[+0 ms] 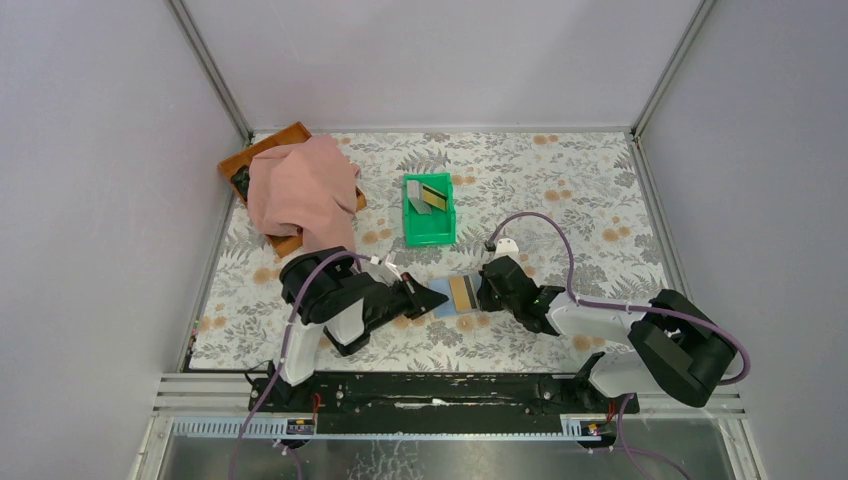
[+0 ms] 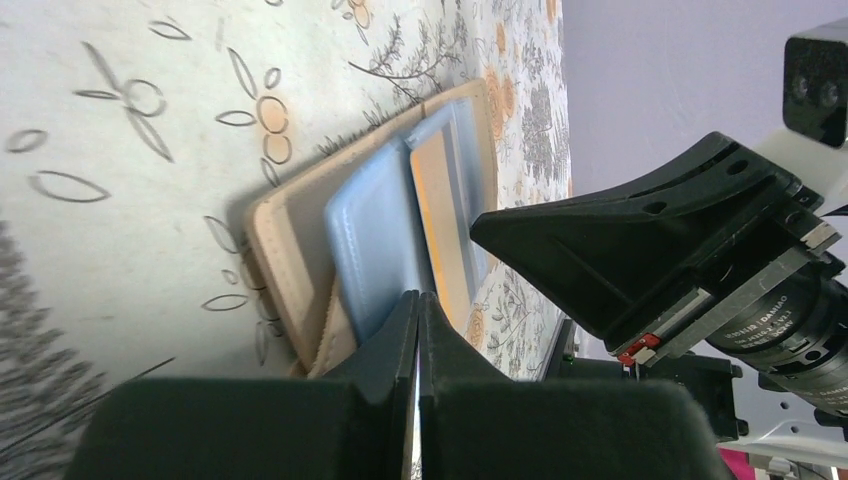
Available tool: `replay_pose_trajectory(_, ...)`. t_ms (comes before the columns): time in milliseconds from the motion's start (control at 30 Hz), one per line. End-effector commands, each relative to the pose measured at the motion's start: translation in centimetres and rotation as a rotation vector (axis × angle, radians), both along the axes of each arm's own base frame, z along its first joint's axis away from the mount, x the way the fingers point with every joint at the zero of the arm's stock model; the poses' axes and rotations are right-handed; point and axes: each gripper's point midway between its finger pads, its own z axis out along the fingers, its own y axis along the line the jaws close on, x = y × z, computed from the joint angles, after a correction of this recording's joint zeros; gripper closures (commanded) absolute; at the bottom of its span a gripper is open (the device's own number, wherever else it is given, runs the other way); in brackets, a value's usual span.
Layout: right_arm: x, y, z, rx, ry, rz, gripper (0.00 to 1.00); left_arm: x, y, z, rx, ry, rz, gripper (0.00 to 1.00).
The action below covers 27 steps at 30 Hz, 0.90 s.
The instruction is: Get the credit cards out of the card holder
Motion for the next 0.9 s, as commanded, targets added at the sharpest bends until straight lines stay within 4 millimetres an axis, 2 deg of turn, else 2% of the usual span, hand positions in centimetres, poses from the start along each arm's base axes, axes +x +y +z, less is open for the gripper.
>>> replay_pose_trajectory(0, -1.6, -0.6, -1.9, -0.048, 0.078, 0.024, 1.0, 0.3, 0.7, 2.2, -0.042, -0.065, 0.003, 1.0)
replay_pose_trajectory(133, -1.6, -0.5, -1.9, -0.046, 0.082, 0.025, 1.0, 0.4, 0.5, 2.2, -0.045, -0.067, -0.007, 1.0)
replay_pose_trajectory(267, -1.6, -0.6, -1.9, -0.049, 0.08, 0.024, 1.0, 0.5, -0.3, 1.5, -0.056, -0.038, -0.026, 0.65)
replay_pose_trajectory(333, -1.6, -0.7, -1.9, -0.05, 0.078, 0.022, 1.0, 0.5, -0.7, 1.3, -0.059, -0.032, -0.036, 0.58)
replay_pose_trajectory(500, -1.6, -0.7, -1.9, -0.052, 0.077, 0.023, 1.0, 0.3, -1.7, 0.9, -0.058, -0.025, -0.058, 0.54)
replay_pose_trajectory(667, -1.6, -0.6, -1.9, -0.05, 0.079, 0.027, 1.0, 0.2, -2.0, 0.3, -0.049, -0.013, -0.058, 0.53)
replay_pose_trajectory(867, -1.5, -0.5, -1.9, -0.05, 0.079, 0.027, 1.0, 0.1, -2.7, 0.6, -0.069, -0.015, -0.074, 0.54)
